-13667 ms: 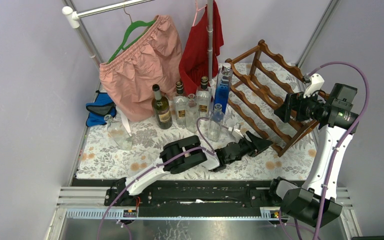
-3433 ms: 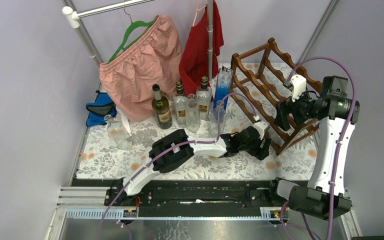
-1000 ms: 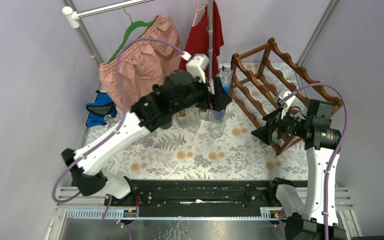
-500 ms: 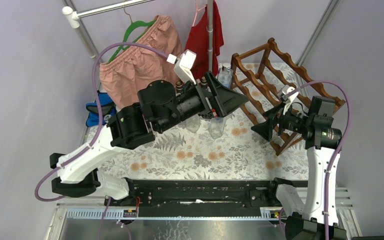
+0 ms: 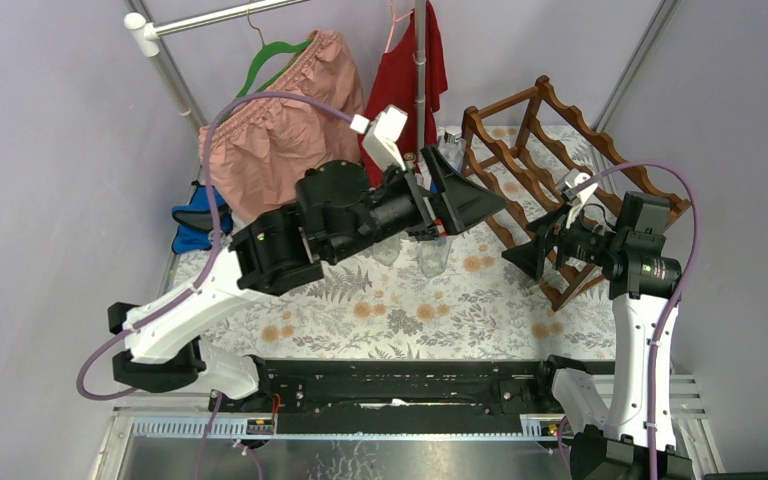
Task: Put the wine bottle on the wine rack
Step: Pick up the wine bottle from the center of the board.
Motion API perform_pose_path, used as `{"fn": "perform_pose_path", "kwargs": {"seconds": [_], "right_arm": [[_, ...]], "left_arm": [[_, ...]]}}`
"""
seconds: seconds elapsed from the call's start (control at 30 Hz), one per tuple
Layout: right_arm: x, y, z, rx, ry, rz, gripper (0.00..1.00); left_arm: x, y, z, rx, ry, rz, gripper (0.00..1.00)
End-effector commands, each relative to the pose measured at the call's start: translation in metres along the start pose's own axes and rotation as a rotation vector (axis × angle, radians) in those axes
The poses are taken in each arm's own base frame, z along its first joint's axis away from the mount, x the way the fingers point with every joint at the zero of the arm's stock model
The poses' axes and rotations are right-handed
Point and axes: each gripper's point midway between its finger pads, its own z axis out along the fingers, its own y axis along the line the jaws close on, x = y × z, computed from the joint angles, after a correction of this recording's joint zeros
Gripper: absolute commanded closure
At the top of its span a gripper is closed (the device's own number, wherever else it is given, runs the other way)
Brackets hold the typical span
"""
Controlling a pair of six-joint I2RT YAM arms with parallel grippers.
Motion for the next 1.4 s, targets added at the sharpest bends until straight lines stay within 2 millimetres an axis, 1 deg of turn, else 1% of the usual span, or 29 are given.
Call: {"fn": "perform_pose_path", "kwargs": {"seconds": [0.0,0.13,0.3,0.33,0.5,0.6,0.67,0.77,0.83,0.9,0.93,0.97,1.1,1.2,1.37], "right_arm": [[-0.004,0.003,0.0,-0.018,-0.027,-0.022,0.01],[-0.002,0.005,0.0,-0.02,-0.023,-0.03,0.01],[-0.002,0.005,0.0,-0.023,-0.024,-0.035,0.01],[-0.003,0.005,0.0,-0.022,-0.025,-0.037,0.01],[-0.002,0.006,-0.001,-0.019,-0.022,-0.042,0.01],[-0.001,0.005,-0.001,-0.017,-0.021,-0.042,0.0],[-0.001,0.005,-0.001,-0.017,-0.021,-0.042,0.0],[-0.001,0.004,-0.001,-0.013,-0.018,-0.041,0.0],[0.0,0.003,-0.001,-0.007,-0.016,-0.042,0.0],[0.0,0.002,-0.001,-0.003,-0.015,-0.043,0.0],[0.0,0.002,-0.001,-0.003,-0.015,-0.043,0.0],[0.0,0.002,-0.001,-0.004,-0.014,-0.04,0.0],[-0.001,0.003,-0.001,-0.004,-0.017,-0.041,0.0],[-0.001,0.004,-0.001,-0.004,-0.017,-0.045,0.0],[0.002,0.005,-0.002,-0.008,-0.011,-0.049,0.0]], "left_arm": [[0.007,-0.027,0.011,0.094,0.053,-0.045,0.01],[0.014,-0.039,0.013,0.143,0.072,-0.026,0.01],[0.036,-0.056,0.017,0.205,0.142,0.008,0.01],[0.037,-0.059,0.017,0.216,0.145,0.021,0.01],[0.049,-0.081,0.008,0.311,0.179,0.083,0.01],[0.054,-0.089,0.005,0.341,0.189,0.108,0.01],[0.051,-0.093,0.001,0.356,0.18,0.121,0.01],[0.041,-0.097,-0.006,0.38,0.133,0.14,0.01],[0.036,-0.095,-0.009,0.382,0.096,0.133,0.01],[0.036,-0.09,-0.012,0.388,0.084,0.128,0.01],[0.031,-0.085,-0.011,0.367,0.051,0.129,0.01],[0.024,-0.085,-0.013,0.365,0.024,0.129,0.01],[-0.003,-0.096,-0.024,0.381,-0.089,0.122,0.01],[-0.012,-0.101,-0.02,0.38,-0.127,0.115,0.01],[-0.007,-0.117,-0.009,0.418,-0.099,0.132,0.01]]}}
